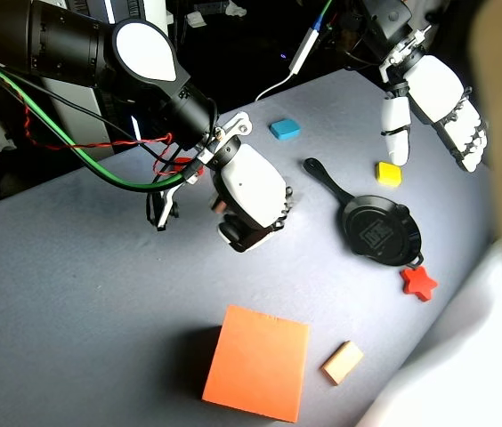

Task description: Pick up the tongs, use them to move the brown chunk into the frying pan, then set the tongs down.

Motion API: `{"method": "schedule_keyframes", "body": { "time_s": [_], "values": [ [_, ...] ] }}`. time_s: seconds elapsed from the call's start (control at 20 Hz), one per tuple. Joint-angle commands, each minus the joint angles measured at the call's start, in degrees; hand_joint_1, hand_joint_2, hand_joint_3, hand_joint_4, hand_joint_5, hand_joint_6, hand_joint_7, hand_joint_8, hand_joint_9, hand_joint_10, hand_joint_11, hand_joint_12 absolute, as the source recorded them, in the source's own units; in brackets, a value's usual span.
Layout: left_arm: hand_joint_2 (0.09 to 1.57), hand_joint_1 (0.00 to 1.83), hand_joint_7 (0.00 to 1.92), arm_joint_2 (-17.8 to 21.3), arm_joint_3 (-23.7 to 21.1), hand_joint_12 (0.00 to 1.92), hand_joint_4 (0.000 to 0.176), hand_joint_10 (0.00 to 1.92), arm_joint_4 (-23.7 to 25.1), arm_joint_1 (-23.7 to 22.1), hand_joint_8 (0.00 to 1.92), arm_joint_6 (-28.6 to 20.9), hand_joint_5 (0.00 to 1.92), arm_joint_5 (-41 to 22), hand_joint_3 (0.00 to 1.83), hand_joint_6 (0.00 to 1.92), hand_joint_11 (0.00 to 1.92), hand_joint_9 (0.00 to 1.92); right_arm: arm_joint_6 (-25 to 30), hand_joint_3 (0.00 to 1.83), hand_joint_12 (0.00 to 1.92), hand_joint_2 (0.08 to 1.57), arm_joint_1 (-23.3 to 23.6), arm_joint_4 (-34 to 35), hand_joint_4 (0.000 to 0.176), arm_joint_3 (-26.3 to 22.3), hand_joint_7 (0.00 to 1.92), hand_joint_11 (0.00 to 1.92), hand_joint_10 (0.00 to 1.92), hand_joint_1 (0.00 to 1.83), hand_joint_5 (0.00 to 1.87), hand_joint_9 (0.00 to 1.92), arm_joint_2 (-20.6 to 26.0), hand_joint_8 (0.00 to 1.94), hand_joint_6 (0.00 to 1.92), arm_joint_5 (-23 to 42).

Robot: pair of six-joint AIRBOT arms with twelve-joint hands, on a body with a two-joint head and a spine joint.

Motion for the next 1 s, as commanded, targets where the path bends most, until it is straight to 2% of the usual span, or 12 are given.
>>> {"method": "schedule_keyframes", "body": {
  "time_s": [0.0, 0.05, 0.1, 0.15, 0.2, 0.25, 0.3, 0.35, 0.55, 0.75, 0.95],
  "values": [
    [1.19, 0.00, 0.11, 0.6, 0.5, 0.28, 0.000, 0.01, 3.8, -0.1, 0.01, -0.1, 0.07, -4.2, 0.00, 0.01, 0.00, 0.11, 0.0, 0.01, 1.92, 1.45, 0.2, -2.9, 0.000, -0.4, 1.46, 1.47, 1.79, 0.37, 1.04, 1.53, 0.4, 1.67, 1.43, 1.0],
    [1.19, 0.00, 0.11, 0.6, 0.5, 0.29, 0.000, 0.01, 3.8, 0.0, 0.00, -0.1, 0.08, -4.2, 0.00, 0.01, 0.00, 0.10, 0.0, 0.01, 1.92, 1.47, 0.2, -2.9, 0.000, -0.5, 1.48, 1.48, 1.82, 0.41, 1.08, 1.54, 0.7, 1.71, 1.58, 0.9],
    [1.19, 0.00, 0.11, 0.6, 0.5, 0.29, 0.000, 0.01, 3.8, 0.0, 0.00, -0.1, 0.08, -4.2, 0.00, 0.01, 0.00, 0.10, 0.0, 0.01, 1.92, 1.47, 0.3, -2.9, 0.000, -0.8, 1.48, 1.48, 1.82, 0.41, 1.08, 1.54, 1.0, 1.71, 1.58, 0.9],
    [1.19, 0.00, 0.09, 0.6, 0.5, 0.21, 0.000, 0.01, 3.8, 0.0, 0.01, -0.2, 0.06, -4.2, 0.00, 0.01, 0.00, 0.08, 0.0, 0.00, 1.92, 1.48, 0.5, -2.9, 0.000, -1.2, 1.50, 1.51, 1.87, 0.48, 1.10, 1.56, 1.3, 1.78, 1.74, 1.0],
    [1.19, 0.00, 0.11, 0.6, 0.5, 0.26, 0.000, 0.01, 3.8, 0.1, 0.01, -0.3, 0.08, -4.2, 0.00, 0.01, 0.00, 0.10, 0.0, 0.00, 1.92, 1.46, 0.7, -2.9, 0.147, -1.6, 1.55, 1.57, 1.92, 0.68, 1.29, 1.62, 1.7, 1.86, 1.91, 1.1],
    [1.19, 0.00, 0.11, 0.6, 0.5, 0.26, 0.000, 0.01, 3.8, 0.2, 0.01, -0.3, 0.08, -4.2, 0.00, 0.01, 0.00, 0.10, 0.1, 0.00, 1.92, 1.46, 1.0, -2.9, 0.147, -1.9, 1.55, 1.57, 1.92, 0.68, 1.29, 1.62, 2.1, 1.86, 1.91, 1.1],
    [1.18, 0.00, 0.11, 0.6, 0.4, 0.29, 0.000, 0.01, 3.8, 0.2, 0.01, -0.3, 0.09, -4.2, 0.00, 0.01, 0.00, 0.11, 0.2, 0.00, 1.92, 1.45, 1.2, -2.9, 0.170, -2.1, 1.55, 1.60, 1.92, 0.73, 1.32, 1.64, 2.3, 1.90, 1.92, 1.1],
    [1.18, 0.00, 0.10, 0.6, 0.4, 0.30, 0.000, 0.00, 3.8, 0.2, 0.00, -0.5, 0.07, -4.2, 0.00, 0.00, 0.00, 0.10, 0.3, 0.00, 1.92, 1.45, 1.8, -2.9, 0.176, -2.2, 1.54, 1.62, 1.92, 0.76, 1.32, 1.65, 2.6, 1.94, 1.92, 1.1],
    [1.19, 0.00, 0.10, 0.6, 0.4, 0.25, 0.000, 0.00, 3.8, 0.3, 0.00, -0.5, 0.09, -4.2, 0.00, 0.00, 0.00, 0.10, 0.2, 0.00, 1.92, 1.43, 5.2, -2.9, 0.176, -0.8, 1.53, 1.63, 1.92, 0.81, 1.29, 1.65, 2.6, 1.94, 1.92, 2.3],
    [1.19, 0.00, 0.10, 0.6, 0.5, 0.24, 0.000, 0.00, 3.8, 0.4, 0.00, -0.5, 0.08, -4.2, 0.00, 0.00, 0.00, 0.09, -0.2, 0.00, 1.92, 1.44, 7.9, -4.3, 0.176, 5.7, 1.53, 1.64, 1.92, 0.79, 1.27, 1.64, -1.7, 1.94, 1.92, 4.4],
    [1.19, 0.00, 0.11, 0.5, 0.5, 0.27, 0.000, 0.00, 3.8, 0.5, 0.01, -0.5, 0.09, -4.2, 0.00, 0.01, 0.00, 0.10, 10.5, 0.01, 1.92, 1.46, 6.9, -21.1, 0.176, 13.1, 1.53, 1.63, 1.92, 0.73, 1.26, 1.64, -8.0, 1.94, 1.92, 9.1]
  ]
}}
